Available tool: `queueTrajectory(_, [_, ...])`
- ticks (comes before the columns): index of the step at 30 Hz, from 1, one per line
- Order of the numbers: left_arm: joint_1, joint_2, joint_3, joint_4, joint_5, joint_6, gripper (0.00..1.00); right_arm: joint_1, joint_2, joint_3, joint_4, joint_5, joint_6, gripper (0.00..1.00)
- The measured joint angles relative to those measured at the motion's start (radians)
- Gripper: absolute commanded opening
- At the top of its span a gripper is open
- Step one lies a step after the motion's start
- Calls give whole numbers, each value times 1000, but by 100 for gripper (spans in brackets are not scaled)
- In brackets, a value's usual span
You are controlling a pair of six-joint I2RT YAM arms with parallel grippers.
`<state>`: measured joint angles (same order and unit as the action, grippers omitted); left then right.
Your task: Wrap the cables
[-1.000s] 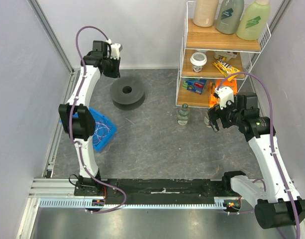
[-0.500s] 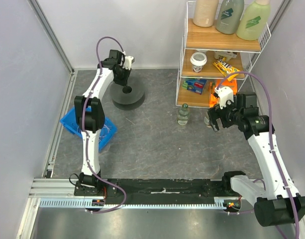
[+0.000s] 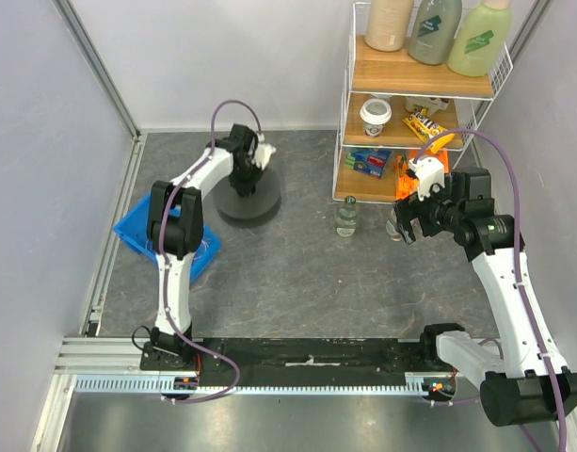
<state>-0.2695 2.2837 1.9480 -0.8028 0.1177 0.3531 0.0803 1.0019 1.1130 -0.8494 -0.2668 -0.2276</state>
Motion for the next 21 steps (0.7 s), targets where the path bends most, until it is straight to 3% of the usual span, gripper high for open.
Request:
queueTrajectory(4, [-86,-159,-265,22,14,26,2,-4,2,0,0,-8,0,98])
queueTrajectory(11, [-302,-390,-572,63,66,29,1,-6,1,0,0,-13,0,98])
queueTrajectory(16, [-377,-472,-708,71,99,15,2,-6,-2,0,-1,-14,0,98])
queueTrajectory(21, [-416,-500,-713,47,102,-18,5,-6,-2,0,-1,-23,1,98])
